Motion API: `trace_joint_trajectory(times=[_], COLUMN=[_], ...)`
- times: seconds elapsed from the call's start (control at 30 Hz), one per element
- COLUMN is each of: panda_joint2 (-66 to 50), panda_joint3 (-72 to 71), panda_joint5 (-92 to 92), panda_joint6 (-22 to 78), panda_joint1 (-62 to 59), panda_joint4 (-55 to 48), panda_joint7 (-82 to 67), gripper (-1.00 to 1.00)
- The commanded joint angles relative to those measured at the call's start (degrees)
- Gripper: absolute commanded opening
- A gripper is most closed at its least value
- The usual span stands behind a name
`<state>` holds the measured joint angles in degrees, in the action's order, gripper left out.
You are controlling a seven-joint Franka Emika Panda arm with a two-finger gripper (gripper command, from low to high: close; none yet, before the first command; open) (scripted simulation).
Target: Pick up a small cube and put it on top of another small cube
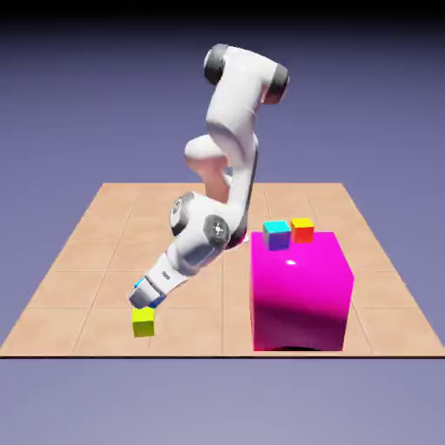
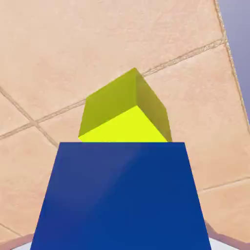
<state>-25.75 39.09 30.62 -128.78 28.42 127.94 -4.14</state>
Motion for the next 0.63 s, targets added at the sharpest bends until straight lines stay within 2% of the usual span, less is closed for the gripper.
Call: trace_joint_trajectory(times=[0.0,0.6], panda_joint2=[0.04,0.82], panda_joint3=[-1.93,-36.59], panda_joint5=[1.21,20.45], panda_joint6=[0.07,2.16], panda_joint1=[-2.08,-39.33], panda_joint4=[-0.06,-1.11], panda_joint7=[0.81,13.91], gripper=[-1.00,-1.00])
